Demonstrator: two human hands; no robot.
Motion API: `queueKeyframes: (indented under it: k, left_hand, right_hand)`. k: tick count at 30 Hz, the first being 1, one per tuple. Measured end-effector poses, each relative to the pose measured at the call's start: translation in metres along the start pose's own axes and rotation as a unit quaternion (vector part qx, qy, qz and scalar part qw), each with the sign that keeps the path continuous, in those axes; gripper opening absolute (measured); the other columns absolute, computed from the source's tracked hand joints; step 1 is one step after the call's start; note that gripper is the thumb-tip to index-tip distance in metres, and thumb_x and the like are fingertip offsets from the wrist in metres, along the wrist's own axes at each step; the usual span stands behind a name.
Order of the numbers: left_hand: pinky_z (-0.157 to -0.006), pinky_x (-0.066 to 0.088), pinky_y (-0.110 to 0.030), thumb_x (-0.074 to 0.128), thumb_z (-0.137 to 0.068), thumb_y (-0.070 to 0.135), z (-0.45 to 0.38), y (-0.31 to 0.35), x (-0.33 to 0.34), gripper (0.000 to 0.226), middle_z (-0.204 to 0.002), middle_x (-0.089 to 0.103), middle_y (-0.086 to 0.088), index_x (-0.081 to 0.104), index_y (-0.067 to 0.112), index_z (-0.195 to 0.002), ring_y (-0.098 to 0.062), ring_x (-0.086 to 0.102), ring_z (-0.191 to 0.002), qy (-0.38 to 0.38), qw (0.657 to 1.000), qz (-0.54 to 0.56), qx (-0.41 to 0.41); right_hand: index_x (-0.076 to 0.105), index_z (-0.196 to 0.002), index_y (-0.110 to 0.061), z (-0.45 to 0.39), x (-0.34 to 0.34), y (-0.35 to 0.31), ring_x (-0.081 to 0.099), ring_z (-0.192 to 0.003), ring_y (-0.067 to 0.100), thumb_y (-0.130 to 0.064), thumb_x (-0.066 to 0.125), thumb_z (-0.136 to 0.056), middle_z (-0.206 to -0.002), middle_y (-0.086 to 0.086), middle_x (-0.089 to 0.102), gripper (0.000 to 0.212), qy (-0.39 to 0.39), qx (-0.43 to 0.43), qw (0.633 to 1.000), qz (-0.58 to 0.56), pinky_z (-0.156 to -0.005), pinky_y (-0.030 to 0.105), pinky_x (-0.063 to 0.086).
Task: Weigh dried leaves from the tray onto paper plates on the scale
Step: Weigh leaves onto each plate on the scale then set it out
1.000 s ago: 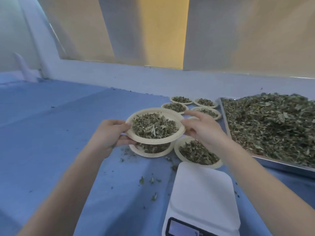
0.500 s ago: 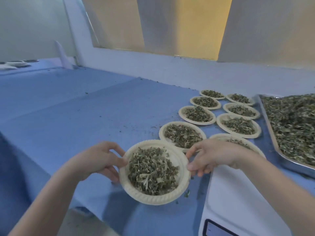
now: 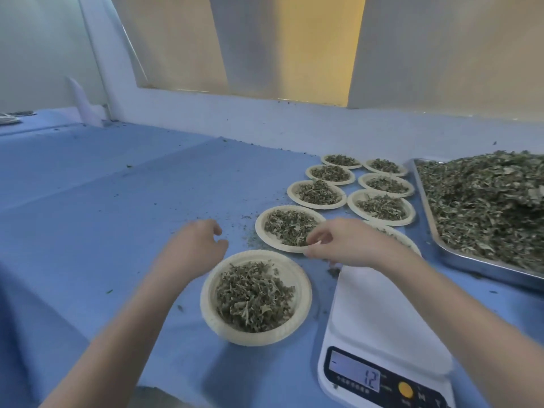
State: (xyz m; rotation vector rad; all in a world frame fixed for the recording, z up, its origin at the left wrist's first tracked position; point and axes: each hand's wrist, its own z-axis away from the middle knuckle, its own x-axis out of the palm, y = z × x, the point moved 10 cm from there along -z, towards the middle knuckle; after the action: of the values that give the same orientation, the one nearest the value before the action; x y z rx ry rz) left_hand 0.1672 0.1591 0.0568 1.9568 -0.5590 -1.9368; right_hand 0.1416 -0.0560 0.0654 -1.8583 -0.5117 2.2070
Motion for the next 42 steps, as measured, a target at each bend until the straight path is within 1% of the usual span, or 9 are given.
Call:
queueKeyframes:
  k: [4, 11, 18, 21, 26, 29, 32, 38, 42]
  left_hand:
    - [-0.048, 0.042, -0.018, 0.052, -0.093, 0.023, 0.005, 0.119, 0.009, 0.013, -0.081, 0.056, 0.011, 0.063, 0.022, -0.100, -0.009, 0.052, -0.056, -0.043, 0.981, 0.123, 0.146]
    - [-0.064, 0.042, -0.031, 0.044, -0.082, 0.000, 0.074, 0.340, 0.036, 0.018, -0.083, 0.059, -0.016, 0.060, 0.004, -0.085, -0.027, 0.053, -0.077, -0.093, 0.917, 0.077, 0.380]
    - [-0.070, 0.047, -0.030, 0.045, -0.085, 0.007, 0.173, 0.480, 0.097, 0.027, -0.102, 0.068, -0.010, 0.069, 0.007, -0.099, -0.023, 0.057, -0.081, -0.156, 0.852, 0.037, 0.498]
    - [-0.076, 0.046, -0.030, 0.048, -0.090, 0.015, 0.193, 0.508, 0.134, 0.026, -0.113, 0.059, -0.006, 0.056, 0.018, -0.114, -0.018, 0.053, -0.089, -0.182, 0.842, -0.002, 0.508]
    - [-0.063, 0.042, -0.027, 0.052, -0.086, 0.008, 0.187, 0.516, 0.176, 0.071, -0.125, 0.054, -0.007, 0.023, 0.021, -0.150, -0.021, 0.059, -0.094, -0.209, 0.853, -0.020, 0.478]
    - [-0.066, 0.042, -0.027, 0.048, -0.085, 0.003, 0.167, 0.510, 0.188, 0.034, -0.107, 0.056, -0.005, 0.048, 0.011, -0.118, -0.021, 0.056, -0.091, -0.210, 0.882, -0.013, 0.421]
    - [-0.064, 0.040, -0.030, 0.050, -0.085, 0.004, 0.157, 0.506, 0.190, 0.020, -0.084, 0.045, 0.002, 0.038, 0.018, -0.078, -0.021, 0.049, -0.077, -0.208, 0.893, 0.014, 0.399]
    - [-0.064, 0.037, -0.031, 0.057, -0.081, 0.000, 0.151, 0.514, 0.183, 0.026, -0.086, 0.046, 0.000, 0.040, 0.018, -0.074, -0.021, 0.046, -0.074, -0.204, 0.895, 0.038, 0.396]
    - [-0.063, 0.039, -0.028, 0.058, -0.081, -0.003, 0.152, 0.519, 0.161, 0.021, -0.093, 0.051, -0.004, 0.055, 0.015, -0.093, -0.023, 0.051, -0.081, -0.193, 0.887, 0.055, 0.417]
  right_hand:
    - [0.067, -0.104, -0.030, 0.030, -0.054, 0.001, 0.060, -0.074, 0.004, -0.045, 0.061, -0.086, -0.091, -0.009, 0.066, 0.025, 0.090, 0.000, 0.996, -0.011, -0.062, 0.023, 0.046]
    - [0.049, -0.064, -0.016, 0.139, -0.160, 0.077, 0.048, -0.057, 0.015, -0.017, 0.052, -0.086, -0.061, 0.002, 0.049, 0.023, 0.204, 0.162, 0.952, 0.161, -0.051, 0.024, 0.040]
    - [0.071, -0.097, -0.018, 0.280, -0.203, 0.186, 0.059, -0.080, 0.020, -0.026, 0.059, -0.086, -0.092, 0.004, 0.068, 0.019, 0.206, 0.335, 0.905, 0.161, -0.061, 0.025, 0.043]
    - [0.069, -0.111, -0.025, 0.327, -0.205, 0.233, 0.059, -0.104, 0.020, -0.026, 0.057, -0.087, -0.114, -0.001, 0.066, 0.027, 0.229, 0.374, 0.888, 0.139, -0.085, 0.031, 0.050]
    - [0.050, -0.069, -0.008, 0.365, -0.191, 0.307, 0.054, -0.069, 0.023, -0.027, 0.054, -0.087, -0.069, 0.007, 0.053, 0.027, 0.233, 0.441, 0.859, 0.116, -0.051, 0.027, 0.033]
    - [0.065, -0.084, -0.003, 0.375, -0.184, 0.327, 0.063, -0.083, 0.026, -0.028, 0.058, -0.085, -0.085, 0.013, 0.065, 0.026, 0.250, 0.450, 0.853, 0.083, -0.060, 0.028, 0.043]
    - [0.065, -0.075, -0.004, 0.376, -0.181, 0.334, 0.059, -0.074, 0.027, -0.022, 0.063, -0.083, -0.074, 0.016, 0.059, 0.020, 0.261, 0.447, 0.853, 0.063, -0.055, 0.031, 0.041]
    - [0.048, -0.061, -0.010, 0.376, -0.191, 0.328, 0.040, -0.054, 0.020, -0.011, 0.061, -0.083, -0.052, 0.005, 0.039, 0.025, 0.297, 0.454, 0.838, 0.067, -0.045, 0.026, 0.029]
    - [0.072, -0.095, 0.000, 0.375, -0.202, 0.324, 0.053, -0.069, 0.023, -0.014, 0.060, -0.086, -0.076, 0.015, 0.063, 0.021, 0.311, 0.446, 0.838, 0.053, -0.061, 0.025, 0.037]
